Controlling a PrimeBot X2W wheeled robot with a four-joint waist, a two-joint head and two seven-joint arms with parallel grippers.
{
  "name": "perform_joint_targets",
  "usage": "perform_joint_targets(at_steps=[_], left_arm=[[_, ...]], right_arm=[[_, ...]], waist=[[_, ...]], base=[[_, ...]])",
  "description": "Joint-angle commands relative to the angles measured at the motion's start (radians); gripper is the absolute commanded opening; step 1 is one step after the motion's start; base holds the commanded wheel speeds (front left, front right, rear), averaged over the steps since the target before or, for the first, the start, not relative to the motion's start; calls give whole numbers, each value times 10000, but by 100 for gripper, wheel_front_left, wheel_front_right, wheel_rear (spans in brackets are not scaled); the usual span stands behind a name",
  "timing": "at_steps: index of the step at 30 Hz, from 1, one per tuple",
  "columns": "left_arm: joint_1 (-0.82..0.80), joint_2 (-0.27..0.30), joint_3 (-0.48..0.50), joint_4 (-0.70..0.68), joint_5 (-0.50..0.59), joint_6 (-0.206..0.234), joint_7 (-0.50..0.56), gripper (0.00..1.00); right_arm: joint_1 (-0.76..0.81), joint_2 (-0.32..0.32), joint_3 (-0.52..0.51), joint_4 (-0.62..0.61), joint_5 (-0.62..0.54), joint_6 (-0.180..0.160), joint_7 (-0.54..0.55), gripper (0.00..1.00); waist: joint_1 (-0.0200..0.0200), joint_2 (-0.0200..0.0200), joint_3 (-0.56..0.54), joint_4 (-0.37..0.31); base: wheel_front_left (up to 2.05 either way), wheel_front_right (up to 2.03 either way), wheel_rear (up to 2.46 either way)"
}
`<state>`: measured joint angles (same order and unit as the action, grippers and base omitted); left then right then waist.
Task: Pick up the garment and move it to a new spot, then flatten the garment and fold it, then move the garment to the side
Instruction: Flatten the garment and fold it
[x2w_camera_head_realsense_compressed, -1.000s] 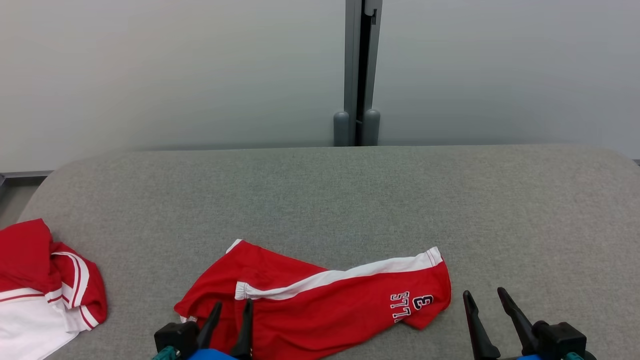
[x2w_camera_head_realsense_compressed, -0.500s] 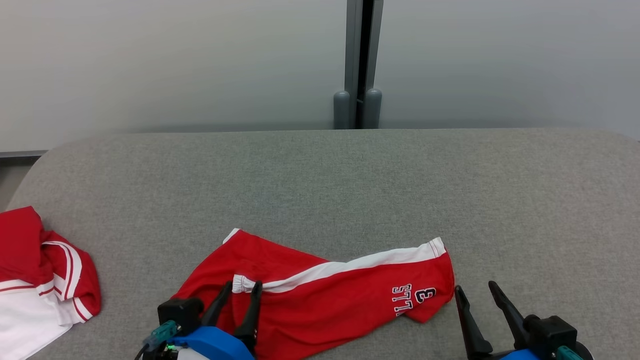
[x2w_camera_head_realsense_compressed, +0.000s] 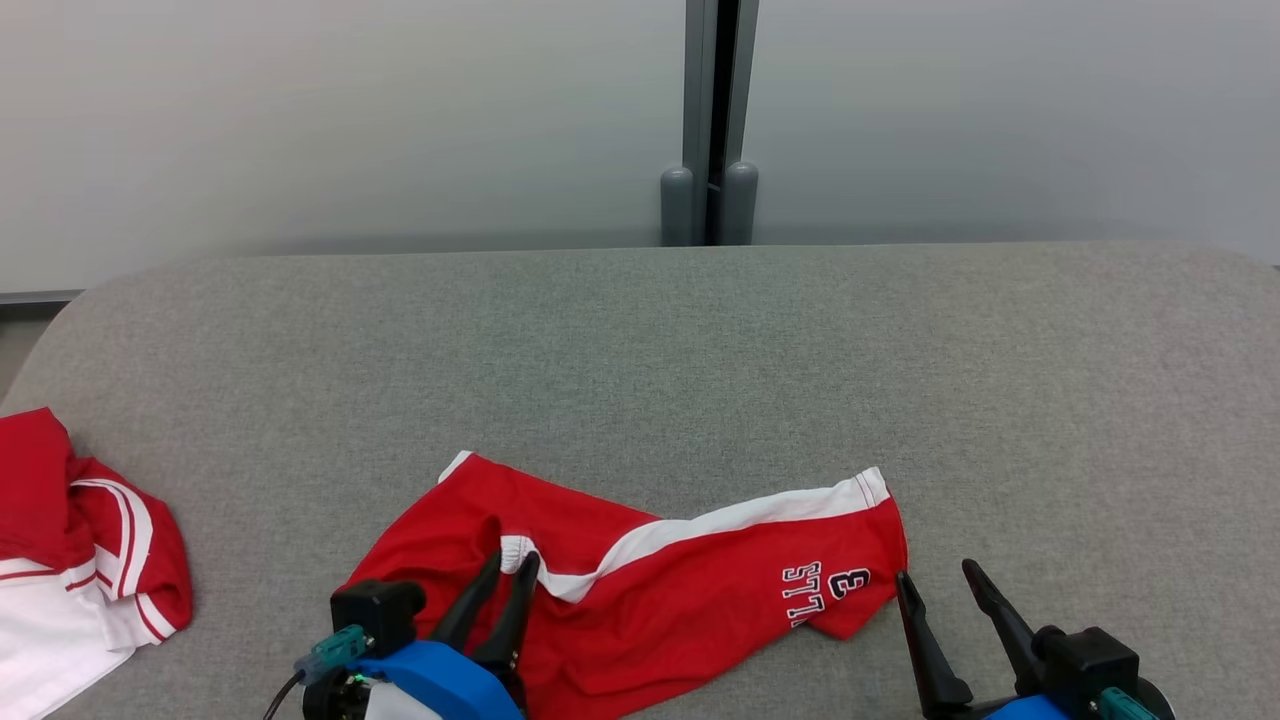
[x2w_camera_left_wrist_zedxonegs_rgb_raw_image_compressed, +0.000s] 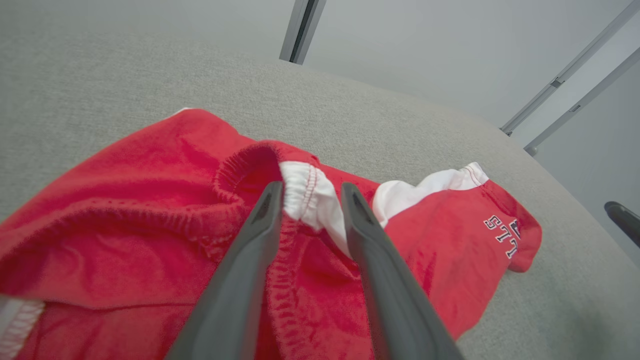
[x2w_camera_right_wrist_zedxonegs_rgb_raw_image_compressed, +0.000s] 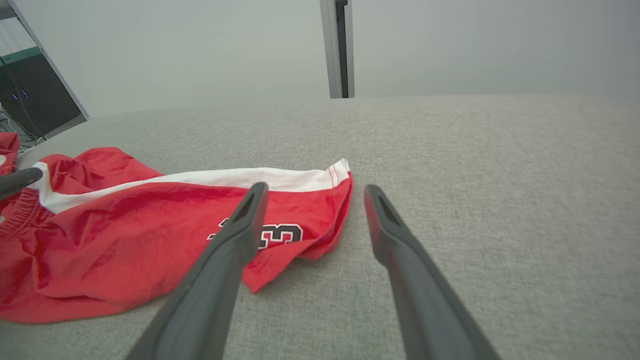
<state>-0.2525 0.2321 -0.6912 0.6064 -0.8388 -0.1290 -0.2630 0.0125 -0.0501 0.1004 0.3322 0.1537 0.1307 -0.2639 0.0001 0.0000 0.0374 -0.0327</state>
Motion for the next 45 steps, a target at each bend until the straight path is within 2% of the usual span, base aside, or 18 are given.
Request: perform_joint_targets(at_steps=[1, 2, 13, 20, 24, 27, 28, 32, 35, 41, 42, 43, 44, 45], left_arm=[[-200, 97, -125, -102, -166, -29, -25, 10], [-199, 114, -204, -132, -262, -29, -25, 0], [-418, 320, -541, -234, -336, -30, -25, 0], [-120, 142, -62, -923, 195, -30, -24, 0], [108, 95, -250, -1330, 418, -30, -24, 0], [202, 113, -509, -1537, 442, -30, -25, 0], [202, 113, -509, -1537, 442, -30, -25, 0], [194, 118, -671, -1634, 347, -30, -25, 0], [96, 127, -790, -1675, 308, -30, -25, 0], [-73, 130, -851, -1708, 290, -30, -25, 0], [-112, 137, -874, -1688, 299, -30, -25, 0], [-162, 142, -876, -1679, 289, -30, -25, 0], [-209, 149, -877, -1678, 280, -30, -25, 0], [-249, 160, -876, -1678, 282, -30, -25, 0]], right_arm=[[-94, -11, 14, -1, 49, 1, -6, 100], [-99, -11, 17, 7, 62, 1, -6, 100], [-376, -11, 6, 56, 133, 1, -6, 100], [-1070, -17, -441, 353, 212, 1, -6, 100], [-1875, -24, -812, 1480, 50, 1, -8, 100], [-2523, -16, -1206, 2778, -260, 1, -6, 100], [-2523, -16, -1206, 2778, -260, 1, -6, 100], [-3415, -22, -1814, 4320, -742, 1, 21, 100], [-3865, -24, -2208, 5184, -933, 1, 15, 100], [-4390, -19, -2887, 6164, -1525, 1, -8, 100], [-4472, -13, -2894, 6245, -1482, 1, 1, 92], [-4510, -13, -2862, 6250, -1440, 1, 9, 50], [-4483, -13, -2821, 6227, -1387, 1, 7, 20], [-4476, -14, -2783, 6139, -1266, 1, 4, 0]], waist=[[-1, 0, 15, 7], [-1, 0, 25, 12], [-1, 0, 172, 104], [-1, 0, 278, 583], [-1, 0, 439, 1057], [-1, 0, 545, 1412], [-1, 0, 545, 1412], [-1, 0, 665, 1738], [-1, 0, 753, 1866], [-1, 0, 934, 1909], [-1, 0, 960, 1911], [-1, 0, 987, 1904], [-1, 0, 1015, 1891], [-1, 0, 1039, 1874]], base=[[0, 0, 0], [0, 0, 0], [0, 0, 0], [0, 0, 0], [0, 0, 0], [0, 0, 0], [0, 0, 0], [0, 0, 0], [0, 0, 0], [0, 0, 0], [0, 0, 0], [0, 0, 0], [0, 0, 0], [0, 0, 0]])
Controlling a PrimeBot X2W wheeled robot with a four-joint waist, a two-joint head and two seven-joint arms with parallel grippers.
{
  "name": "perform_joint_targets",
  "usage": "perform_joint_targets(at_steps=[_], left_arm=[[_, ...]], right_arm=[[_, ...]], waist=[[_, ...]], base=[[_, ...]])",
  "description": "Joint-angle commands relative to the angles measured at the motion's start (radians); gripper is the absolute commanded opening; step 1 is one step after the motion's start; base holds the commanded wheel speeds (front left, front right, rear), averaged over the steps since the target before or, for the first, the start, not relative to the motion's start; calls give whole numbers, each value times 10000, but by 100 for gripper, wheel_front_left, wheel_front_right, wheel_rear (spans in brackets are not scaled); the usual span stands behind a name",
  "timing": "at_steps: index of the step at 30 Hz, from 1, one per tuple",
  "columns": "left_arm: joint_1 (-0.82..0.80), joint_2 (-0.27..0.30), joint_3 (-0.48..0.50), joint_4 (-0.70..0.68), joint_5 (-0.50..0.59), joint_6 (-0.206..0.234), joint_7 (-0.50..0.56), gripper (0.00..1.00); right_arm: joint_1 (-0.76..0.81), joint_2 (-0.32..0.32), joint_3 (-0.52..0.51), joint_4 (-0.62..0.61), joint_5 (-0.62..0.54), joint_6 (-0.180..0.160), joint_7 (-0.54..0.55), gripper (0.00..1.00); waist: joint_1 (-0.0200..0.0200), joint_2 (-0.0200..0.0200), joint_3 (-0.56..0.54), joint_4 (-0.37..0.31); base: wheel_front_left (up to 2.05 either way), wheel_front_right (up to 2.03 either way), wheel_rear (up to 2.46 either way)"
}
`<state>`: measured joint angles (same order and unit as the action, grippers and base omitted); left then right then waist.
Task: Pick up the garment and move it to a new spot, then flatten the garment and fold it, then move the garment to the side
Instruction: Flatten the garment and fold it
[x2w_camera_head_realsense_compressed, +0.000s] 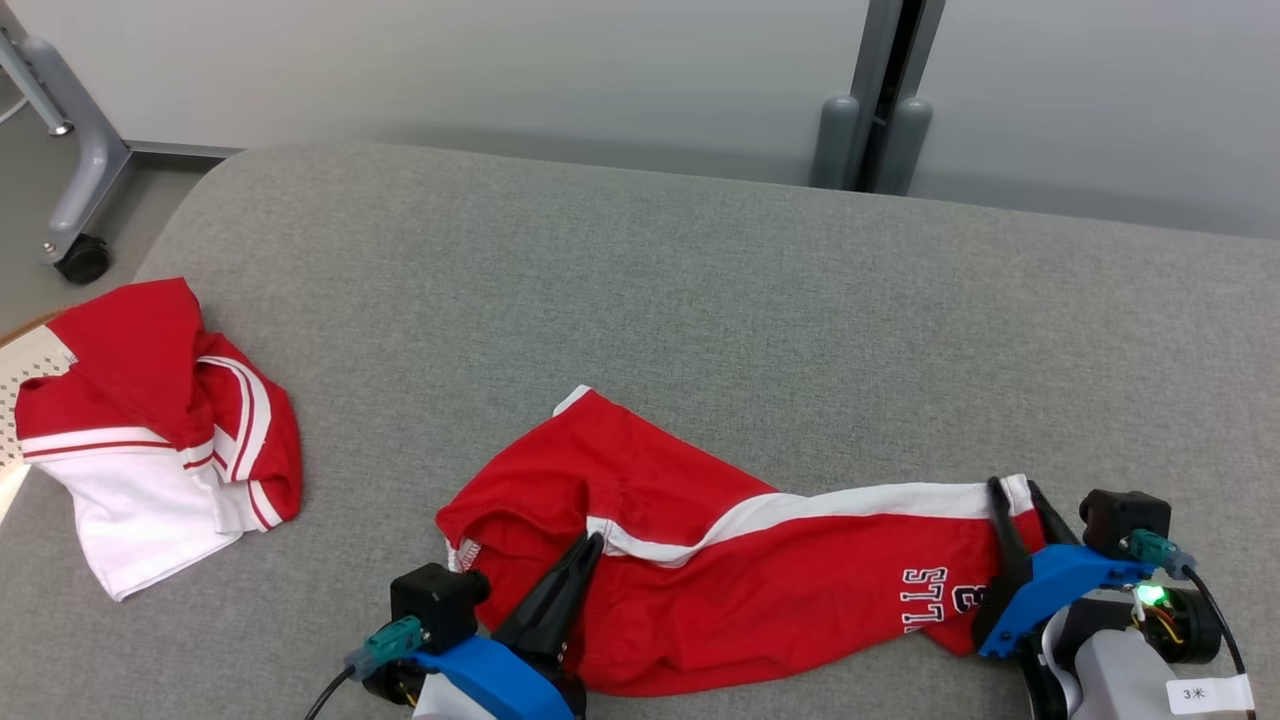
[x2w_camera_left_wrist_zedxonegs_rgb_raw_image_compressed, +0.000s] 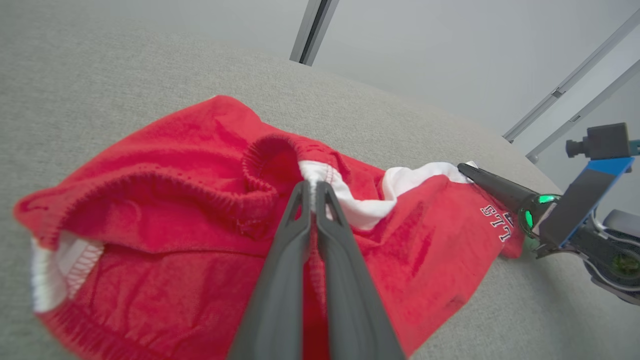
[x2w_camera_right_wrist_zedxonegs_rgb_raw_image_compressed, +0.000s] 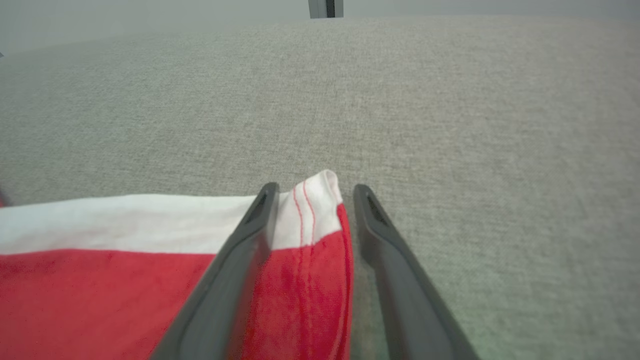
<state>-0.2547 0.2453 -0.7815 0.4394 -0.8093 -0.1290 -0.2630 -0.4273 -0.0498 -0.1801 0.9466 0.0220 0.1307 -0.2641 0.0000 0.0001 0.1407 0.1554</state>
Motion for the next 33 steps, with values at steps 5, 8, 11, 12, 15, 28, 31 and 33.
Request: perform_joint_targets(at_steps=[5, 8, 11, 12, 15, 28, 31, 33], left_arm=[[-271, 98, 109, -4, 9, -30, -25, 0], [-405, 160, 238, -143, 140, -30, -25, 0], [-612, 265, 462, -457, 301, -30, -25, 0], [-729, 330, 553, -578, 349, -30, -25, 0], [-1224, 563, 902, -1075, 487, -30, -25, 0], [-4480, 2646, 2067, -3351, -212, -31, 244, 0], [-4939, 2844, 2203, -3354, -458, -26, 643, 0], [-5115, 2786, 2227, -3172, -568, 30, 841, 0]], right_arm=[[112, -23, 308, -689, 471, 1, -1, 0], [304, -20, 484, -1448, 754, 1, 0, 0], [451, -21, 786, -2480, 1167, 1, -3, 0], [500, -26, 866, -2883, 1240, 1, -3, 0], [617, -29, 843, -4120, 1510, 1, -3, 0], [-565, -647, 1738, -8542, 3258, 1, -1, 0], [-932, -988, 1981, -8499, 3390, 1, 50, 0], [-1302, -1234, 2272, -8304, 3388, 1, 162, 0]], waist=[[0, -1, 63, -97], [0, -1, -11, -154], [0, -1, -244, -240], [0, -1, -346, -285], [0, -1, -694, -459], [0, -1, -1696, -1512], [0, -1, -1576, -1634], [0, -1, -1403, -1692]], base=[[0, 0, 0], [0, 0, 0], [0, 0, 0], [0, 0, 0], [0, 0, 0], [0, 0, 0], [0, 0, 0], [0, 0, 0]])
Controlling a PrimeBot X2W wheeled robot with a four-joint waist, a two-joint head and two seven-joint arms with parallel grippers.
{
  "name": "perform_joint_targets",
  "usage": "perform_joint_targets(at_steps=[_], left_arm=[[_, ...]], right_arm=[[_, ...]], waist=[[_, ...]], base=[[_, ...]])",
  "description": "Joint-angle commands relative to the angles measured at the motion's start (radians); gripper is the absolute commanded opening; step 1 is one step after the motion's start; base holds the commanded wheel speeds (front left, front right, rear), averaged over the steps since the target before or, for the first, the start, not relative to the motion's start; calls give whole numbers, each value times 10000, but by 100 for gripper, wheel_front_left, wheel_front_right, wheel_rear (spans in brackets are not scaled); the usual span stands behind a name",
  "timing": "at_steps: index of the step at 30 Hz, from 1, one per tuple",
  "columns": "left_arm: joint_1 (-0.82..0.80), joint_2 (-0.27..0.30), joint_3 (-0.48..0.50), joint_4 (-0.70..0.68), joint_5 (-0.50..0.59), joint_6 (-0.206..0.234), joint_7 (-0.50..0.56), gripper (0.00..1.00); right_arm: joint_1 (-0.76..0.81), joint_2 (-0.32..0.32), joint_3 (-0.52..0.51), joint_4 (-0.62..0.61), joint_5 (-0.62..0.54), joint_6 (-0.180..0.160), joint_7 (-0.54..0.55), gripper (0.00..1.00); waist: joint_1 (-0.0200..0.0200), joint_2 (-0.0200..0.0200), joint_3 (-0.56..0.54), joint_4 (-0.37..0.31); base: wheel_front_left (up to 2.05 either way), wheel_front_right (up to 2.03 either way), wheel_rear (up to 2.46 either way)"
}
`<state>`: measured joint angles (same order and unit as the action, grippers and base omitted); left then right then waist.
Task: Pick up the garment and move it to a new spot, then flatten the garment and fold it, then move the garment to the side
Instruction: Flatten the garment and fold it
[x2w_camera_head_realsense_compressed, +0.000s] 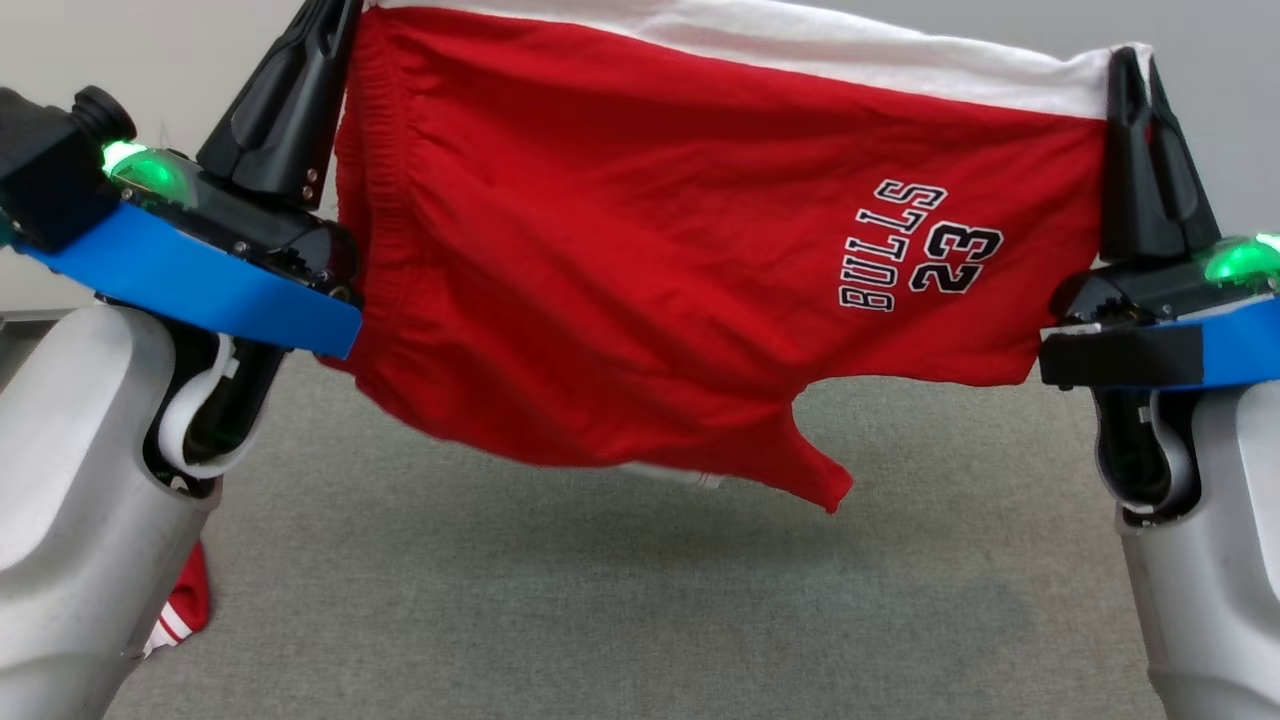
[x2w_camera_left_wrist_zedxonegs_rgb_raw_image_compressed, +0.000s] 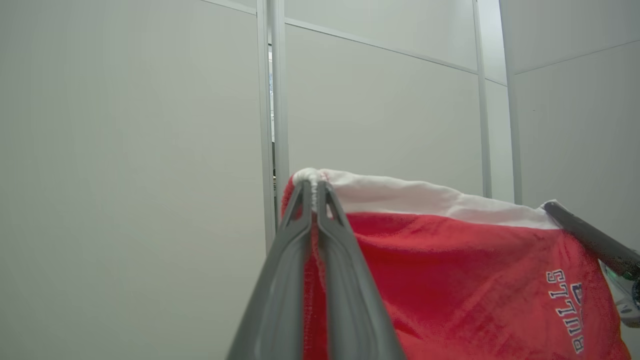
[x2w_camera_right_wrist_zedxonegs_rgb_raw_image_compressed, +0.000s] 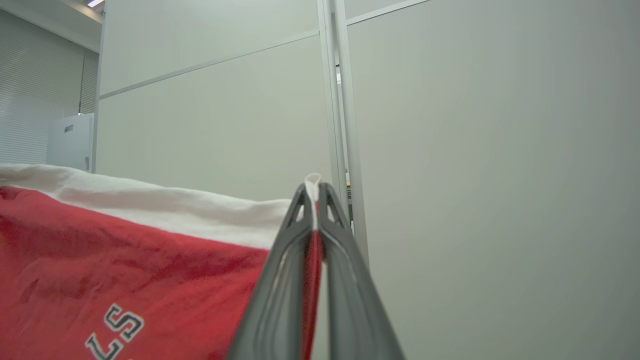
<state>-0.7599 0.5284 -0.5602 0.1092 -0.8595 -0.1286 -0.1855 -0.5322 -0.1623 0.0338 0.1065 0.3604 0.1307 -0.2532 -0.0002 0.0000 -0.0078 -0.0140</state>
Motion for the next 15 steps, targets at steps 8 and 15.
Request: perform_joint_targets(at_steps=[8, 15], left_arm=[[-1822, -723, 33, 1828, 154, 38, -139, 0], [-3592, -1659, 571, 2986, 855, -42, -793, 0]], right_arm=[[-2920, -541, 795, 1863, -564, 1, -25, 0], [-5145, -294, 163, 2359, -1497, 1, -117, 0]], waist=[[2, 0, 1767, -208], [2, 0, 2664, -242]], base=[[0, 0, 0], [0, 0, 0]])
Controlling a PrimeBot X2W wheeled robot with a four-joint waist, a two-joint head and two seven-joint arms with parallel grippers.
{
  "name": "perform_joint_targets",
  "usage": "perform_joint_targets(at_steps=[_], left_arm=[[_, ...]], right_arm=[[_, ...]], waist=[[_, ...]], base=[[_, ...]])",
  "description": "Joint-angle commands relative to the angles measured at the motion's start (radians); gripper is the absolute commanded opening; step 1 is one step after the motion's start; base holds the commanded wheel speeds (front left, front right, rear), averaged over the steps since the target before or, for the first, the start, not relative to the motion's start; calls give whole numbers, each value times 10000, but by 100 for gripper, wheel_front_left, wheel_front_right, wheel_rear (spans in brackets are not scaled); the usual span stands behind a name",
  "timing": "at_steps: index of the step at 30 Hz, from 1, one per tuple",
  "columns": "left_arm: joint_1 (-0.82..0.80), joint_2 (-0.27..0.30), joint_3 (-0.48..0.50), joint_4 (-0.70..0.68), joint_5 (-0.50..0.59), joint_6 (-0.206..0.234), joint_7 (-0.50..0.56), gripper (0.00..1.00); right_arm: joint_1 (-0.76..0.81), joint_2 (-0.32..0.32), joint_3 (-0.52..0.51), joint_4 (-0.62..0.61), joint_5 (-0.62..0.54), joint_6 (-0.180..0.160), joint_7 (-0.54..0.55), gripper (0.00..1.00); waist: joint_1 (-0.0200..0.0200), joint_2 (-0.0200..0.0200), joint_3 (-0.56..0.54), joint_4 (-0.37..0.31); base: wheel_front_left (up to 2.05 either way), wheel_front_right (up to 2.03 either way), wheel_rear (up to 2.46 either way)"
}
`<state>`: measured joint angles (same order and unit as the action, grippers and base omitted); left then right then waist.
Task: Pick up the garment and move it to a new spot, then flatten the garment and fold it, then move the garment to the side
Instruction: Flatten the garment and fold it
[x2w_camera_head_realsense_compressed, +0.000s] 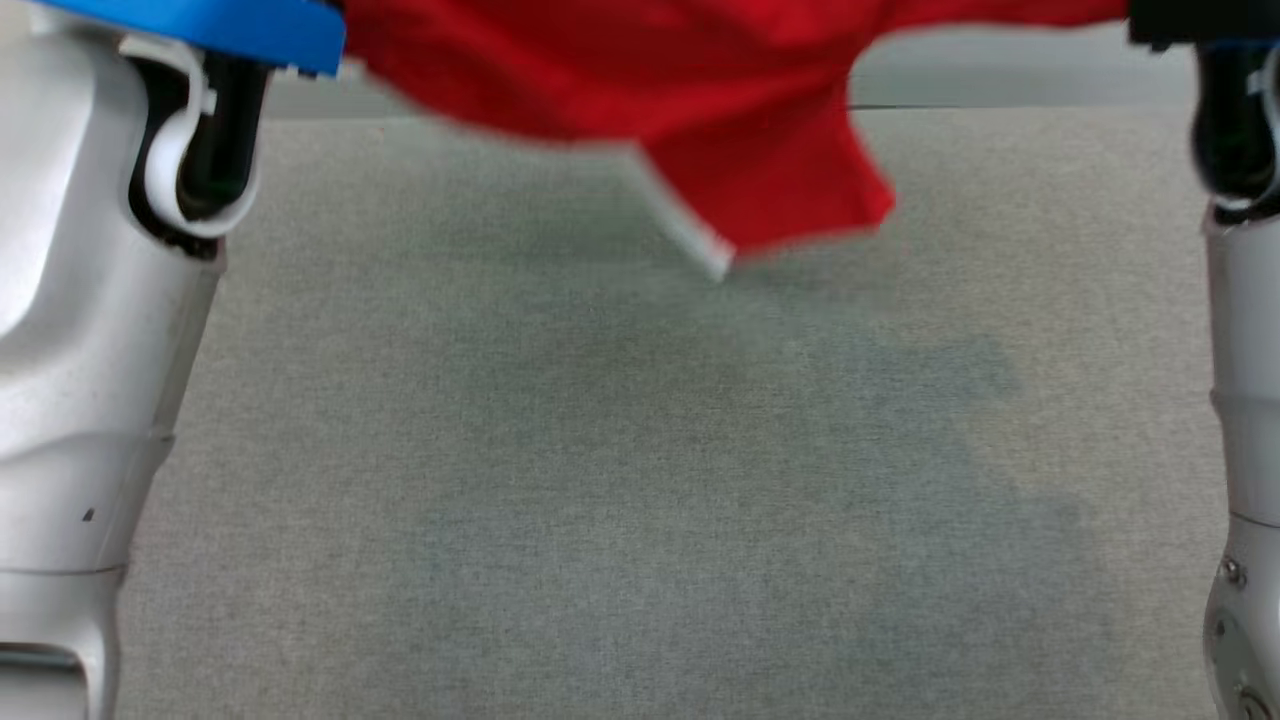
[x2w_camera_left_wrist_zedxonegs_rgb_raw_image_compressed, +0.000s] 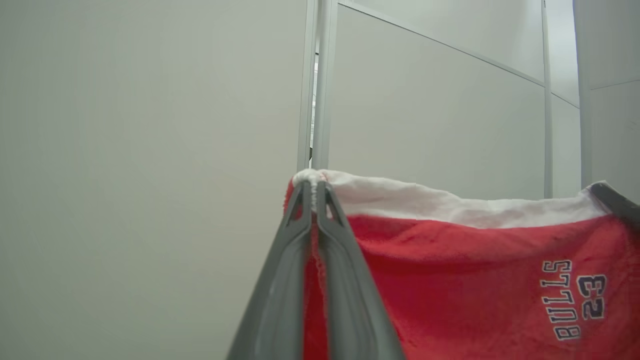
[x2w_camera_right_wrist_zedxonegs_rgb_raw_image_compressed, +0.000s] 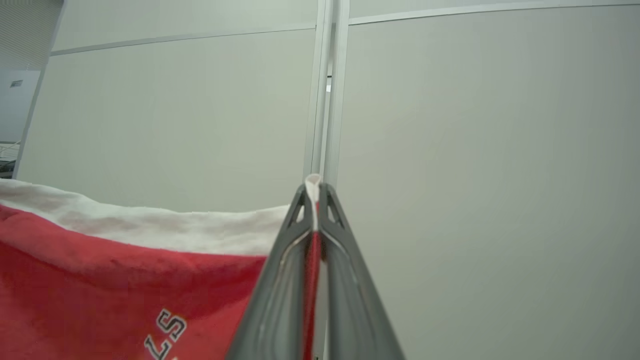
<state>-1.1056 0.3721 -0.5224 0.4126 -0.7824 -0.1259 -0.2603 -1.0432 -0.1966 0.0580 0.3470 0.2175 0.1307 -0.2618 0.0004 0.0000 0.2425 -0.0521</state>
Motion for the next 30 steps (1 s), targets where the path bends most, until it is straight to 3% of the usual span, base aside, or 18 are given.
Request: perform_joint_targets(at_steps=[1, 7, 17, 23, 30], left_arm=[[-156, -234, 431, -188, 131, -70, -52, 0], [1768, -418, 1046, -493, 429, -56, -48, 0], [6731, -891, 1484, -786, 349, -53, -52, 0], [9689, -1350, 1431, -1188, 603, -52, -53, 0], [11735, -1822, 1515, -1369, 810, -53, -52, 0]], right_arm=[[-61, 99, -217, -152, -93, 1, -31, 0], [1290, 126, -70, -877, 286, 1, -33, 0], [6279, -22, 307, -1848, 1468, -1, -40, 0], [9546, 169, 451, -2265, 1837, -1, -39, 0], [11707, 269, 192, -2680, 2245, -1, -39, 0]], waist=[[-4, 0, 207, 146], [-4, 0, 186, 12], [-4, 0, -359, -42], [-4, 0, -1263, -31], [-4, 0, -2242, 104]], base=[[0, 0, 0], [0, 0, 0], [0, 0, 0], [0, 0, 0], [0, 0, 0]])
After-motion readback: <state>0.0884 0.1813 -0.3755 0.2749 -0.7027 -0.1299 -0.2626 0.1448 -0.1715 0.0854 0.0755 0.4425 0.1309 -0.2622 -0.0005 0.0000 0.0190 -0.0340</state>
